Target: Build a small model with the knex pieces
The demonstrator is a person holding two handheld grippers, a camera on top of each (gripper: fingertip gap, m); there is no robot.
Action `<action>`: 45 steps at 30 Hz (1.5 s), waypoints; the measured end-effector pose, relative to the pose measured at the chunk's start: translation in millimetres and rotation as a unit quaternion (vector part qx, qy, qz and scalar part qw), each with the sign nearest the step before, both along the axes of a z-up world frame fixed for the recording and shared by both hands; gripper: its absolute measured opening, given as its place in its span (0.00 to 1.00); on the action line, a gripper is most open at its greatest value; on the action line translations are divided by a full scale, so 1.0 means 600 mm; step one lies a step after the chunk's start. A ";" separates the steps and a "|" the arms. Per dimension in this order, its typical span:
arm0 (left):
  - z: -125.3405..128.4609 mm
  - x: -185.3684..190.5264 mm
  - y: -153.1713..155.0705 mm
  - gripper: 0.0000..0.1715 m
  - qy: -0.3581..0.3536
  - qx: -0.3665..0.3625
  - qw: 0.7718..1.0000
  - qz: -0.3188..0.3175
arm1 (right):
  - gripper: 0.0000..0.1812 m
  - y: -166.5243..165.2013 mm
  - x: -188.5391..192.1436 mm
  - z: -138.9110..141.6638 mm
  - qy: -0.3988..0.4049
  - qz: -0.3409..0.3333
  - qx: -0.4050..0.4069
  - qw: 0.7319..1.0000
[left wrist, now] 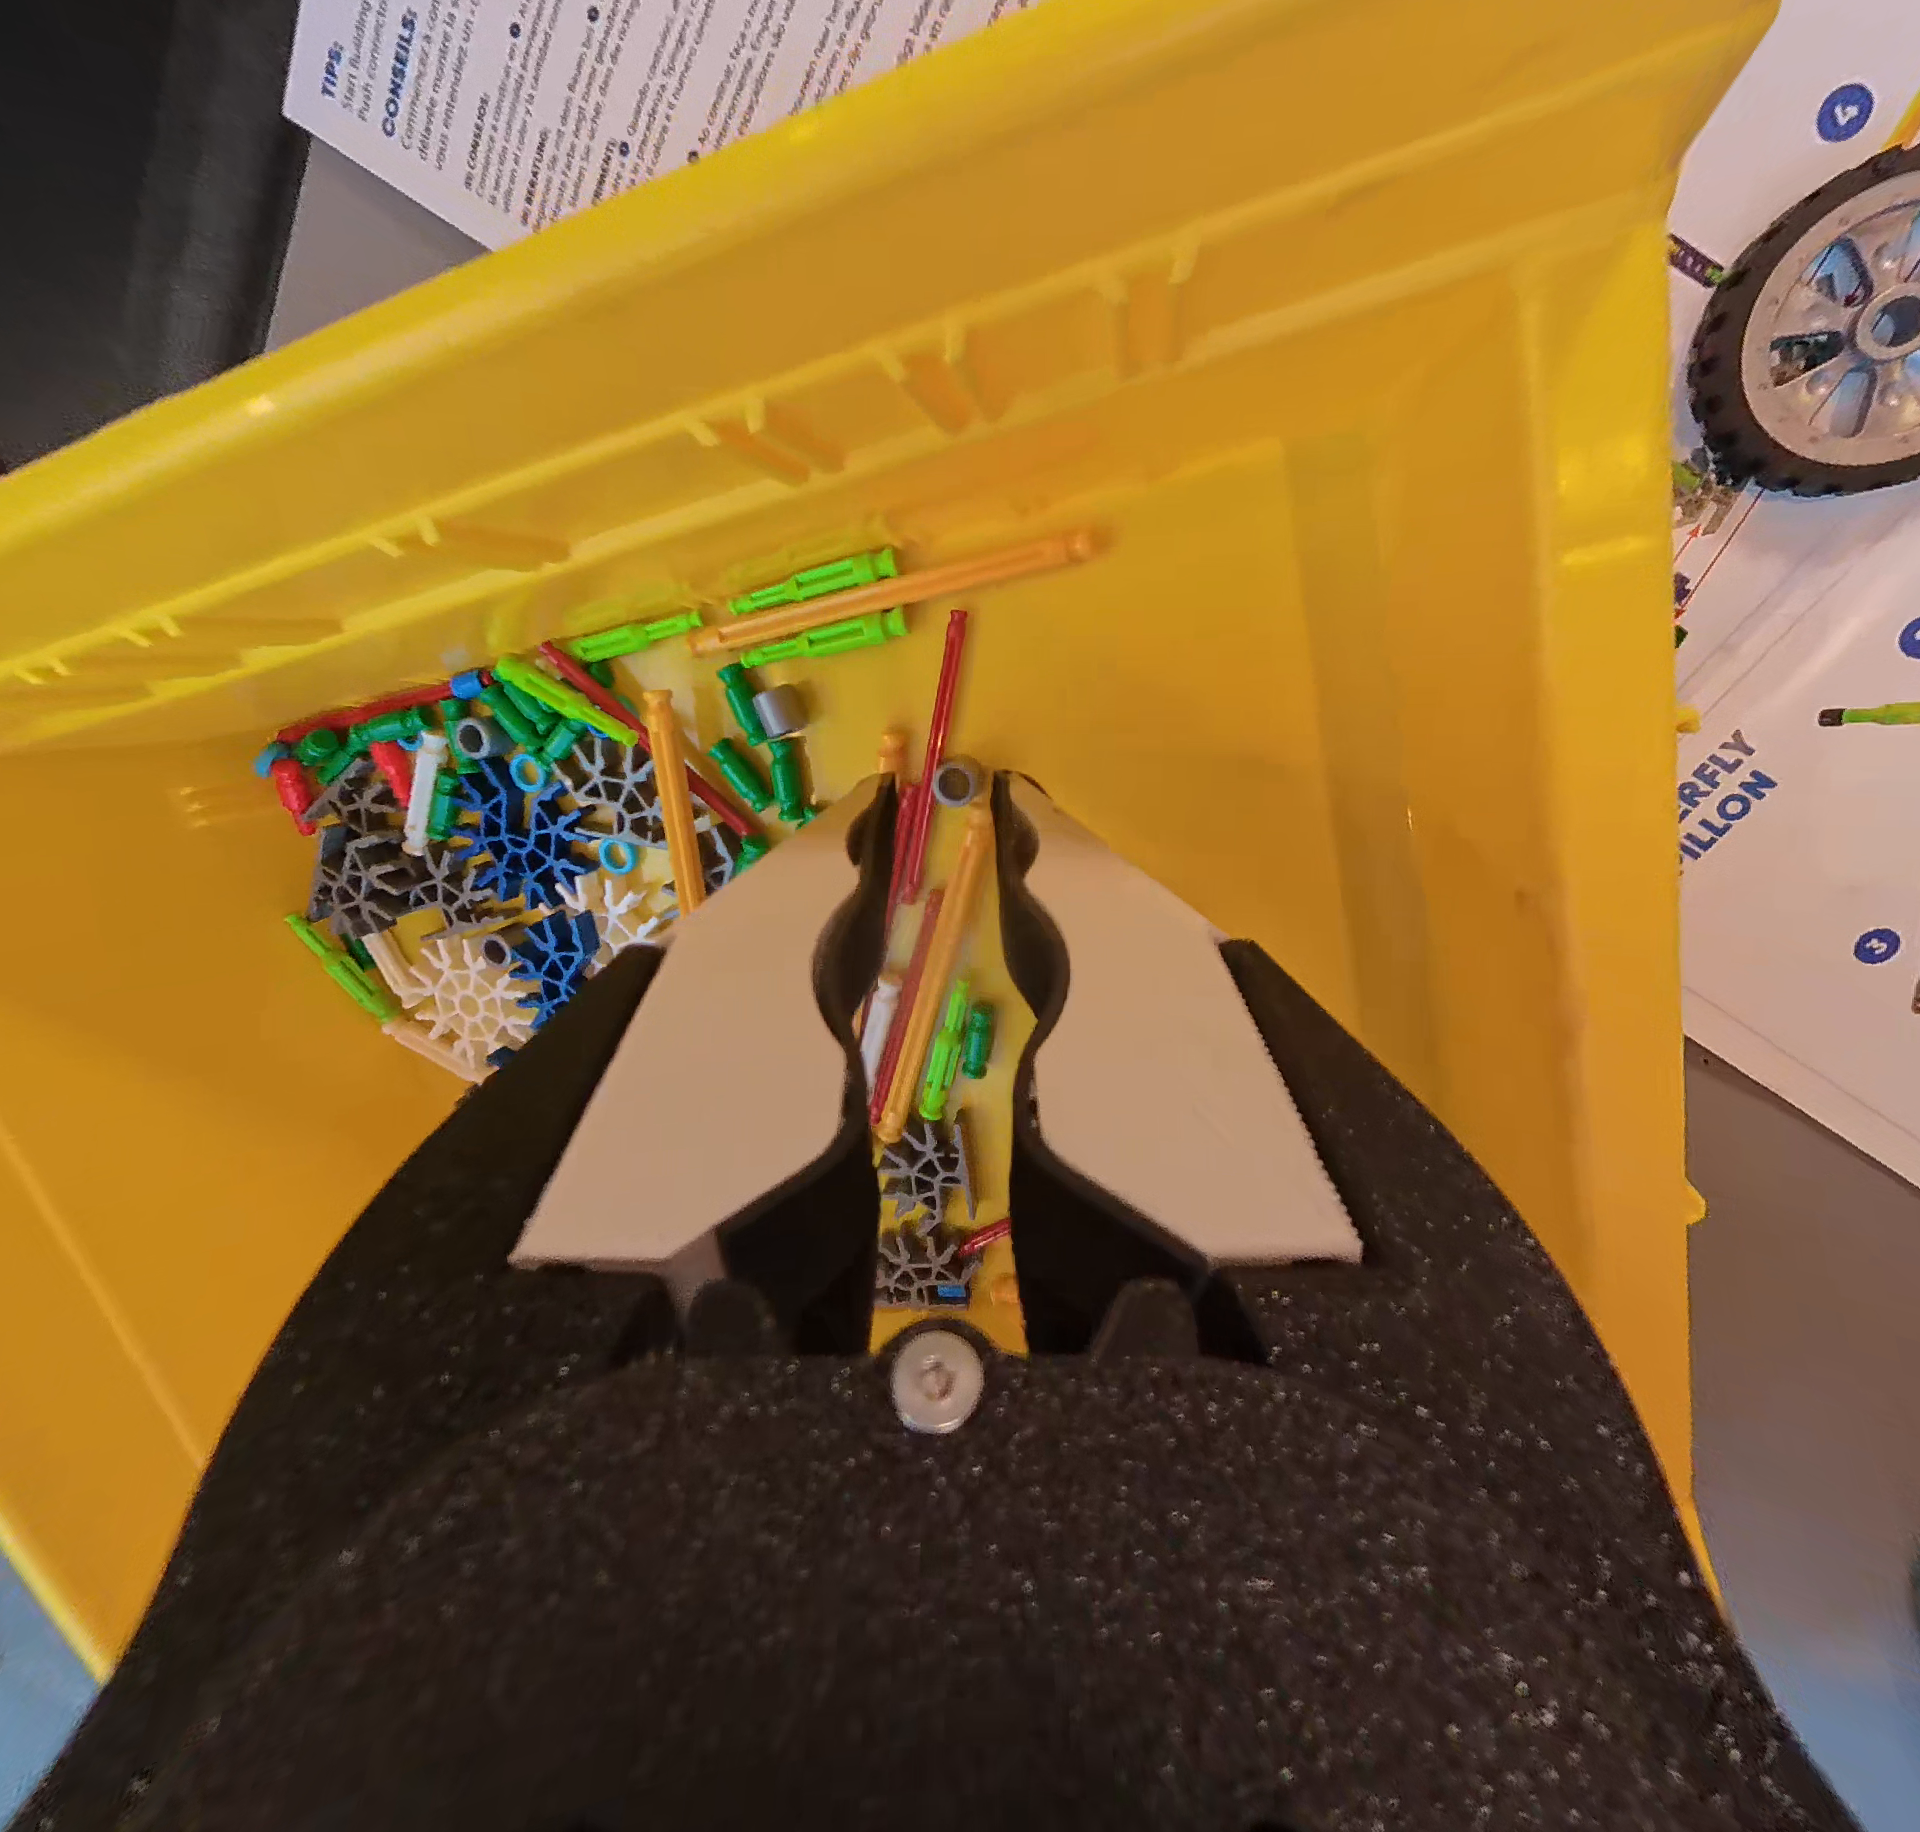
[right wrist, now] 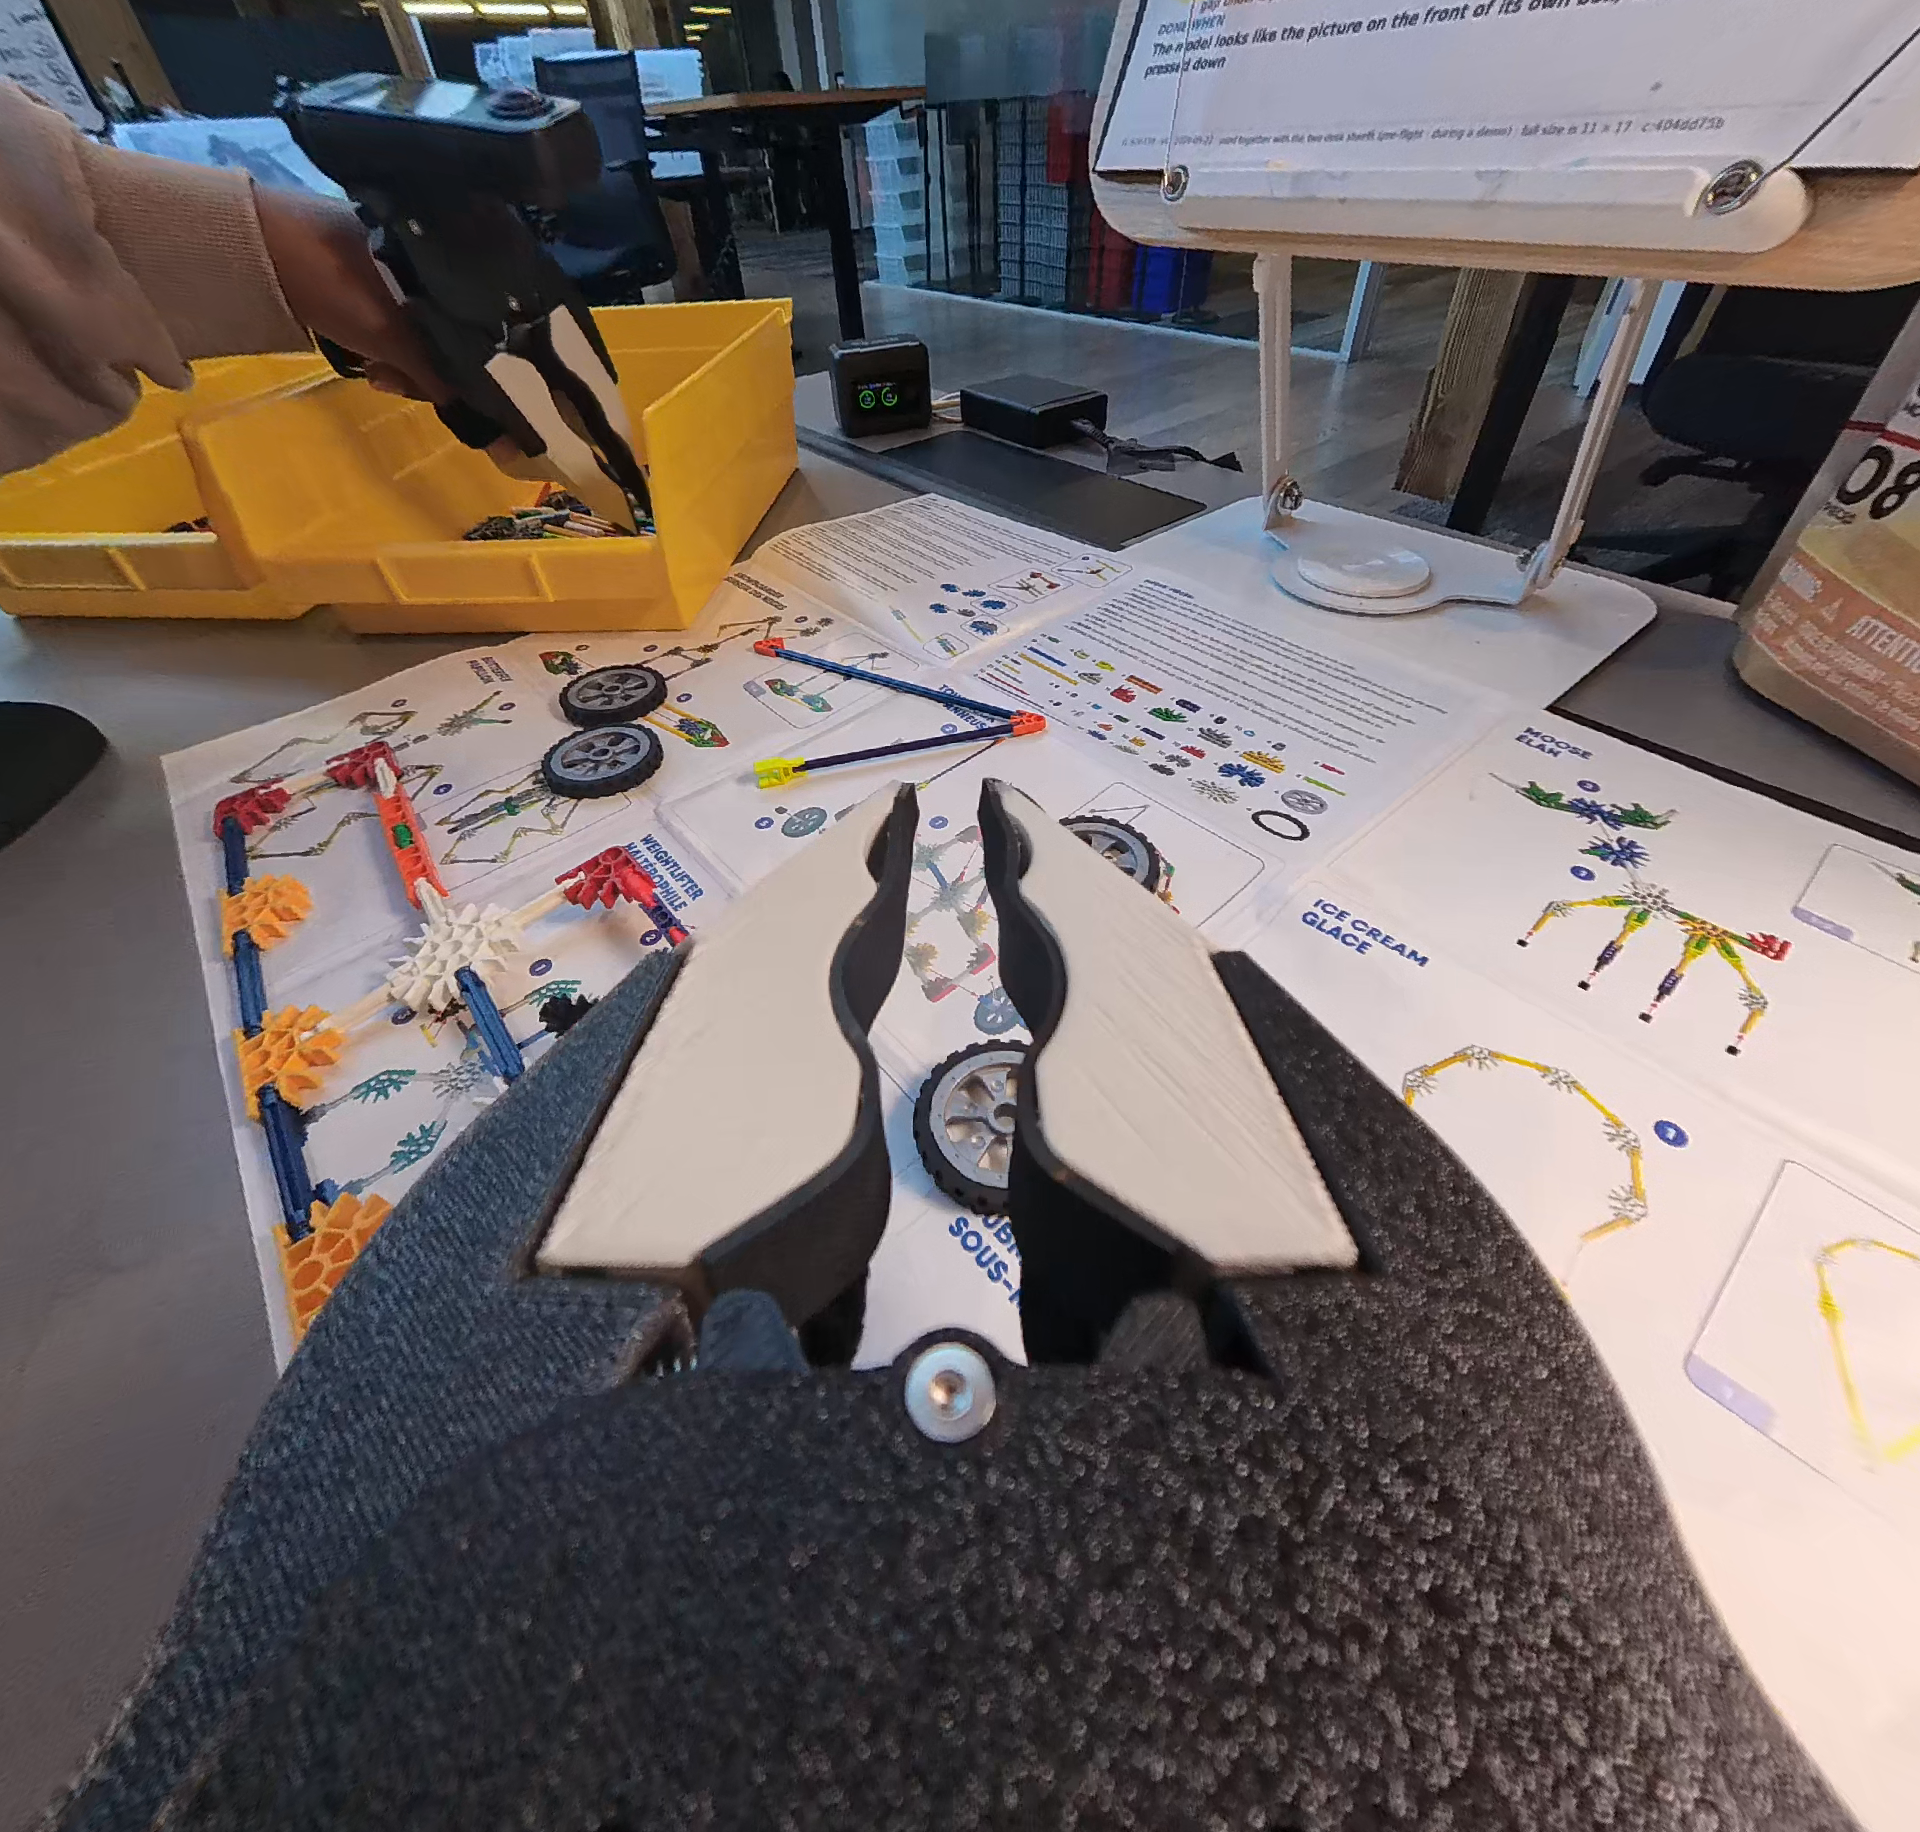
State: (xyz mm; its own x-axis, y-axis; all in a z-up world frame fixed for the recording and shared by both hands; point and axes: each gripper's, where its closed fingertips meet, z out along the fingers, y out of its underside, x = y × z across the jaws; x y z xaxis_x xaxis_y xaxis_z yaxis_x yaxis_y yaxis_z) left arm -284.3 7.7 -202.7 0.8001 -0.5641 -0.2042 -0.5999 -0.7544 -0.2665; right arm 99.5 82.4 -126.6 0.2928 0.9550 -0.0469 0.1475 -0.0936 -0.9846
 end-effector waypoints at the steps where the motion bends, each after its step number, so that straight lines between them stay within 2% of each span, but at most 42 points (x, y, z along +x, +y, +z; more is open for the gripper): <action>1: -0.005 -0.002 0.000 0.11 0.004 -0.006 1.000 0.001 | 0.06 0.000 0.000 0.000 -0.001 -0.001 0.002 1.000; 3: -0.016 -0.008 -0.002 0.11 0.017 -0.016 1.000 0.002 | 0.06 0.001 0.001 -0.001 -0.005 -0.002 0.004 1.000; 5: -0.024 -0.012 -0.003 0.06 0.025 -0.022 0.999 0.003 | 0.06 0.003 0.002 -0.002 -0.005 -0.005 0.005 1.000; 8: -0.023 -0.010 0.002 0.04 0.024 -0.009 1.000 0.001 | 0.06 0.005 0.003 -0.002 -0.004 -0.007 0.001 1.000; 14: 0.023 0.004 0.007 0.04 0.013 0.046 0.999 -0.010 | 0.06 0.004 0.002 -0.005 -0.008 -0.005 0.001 1.000; 17: 0.082 0.061 0.006 0.04 -0.033 0.095 0.994 -0.033 | 0.06 0.004 0.003 -0.004 -0.007 -0.006 0.004 1.000; 20: 0.133 0.179 -0.010 0.04 -0.086 0.124 0.984 -0.097 | 0.06 0.006 0.004 -0.002 -0.004 -0.008 0.001 1.000; 22: 0.121 0.249 -0.018 0.04 -0.098 0.114 0.980 -0.134 | 0.06 0.007 0.005 0.000 0.001 -0.009 -0.002 1.000; 26: 0.054 0.319 0.000 0.04 -0.091 0.087 0.980 -0.157 | 0.06 0.016 0.012 -0.002 -0.006 -0.025 -0.003 1.000; 32: -0.009 0.362 0.030 0.04 -0.090 0.050 0.982 -0.159 | 0.06 0.026 0.020 0.001 0.001 -0.034 -0.004 0.999; 39: -0.033 0.382 0.033 0.06 -0.084 0.030 0.981 -0.174 | 0.06 0.021 0.018 0.001 -0.007 -0.028 0.006 1.000; 42: -0.008 0.376 0.033 0.12 -0.087 0.052 0.981 -0.168 | 0.06 0.019 0.017 0.000 -0.012 -0.027 0.013 0.999; 45: 0.094 0.333 0.044 0.10 -0.099 0.139 0.976 -0.139 | 0.06 0.021 0.020 0.004 -0.009 -0.031 0.016 0.999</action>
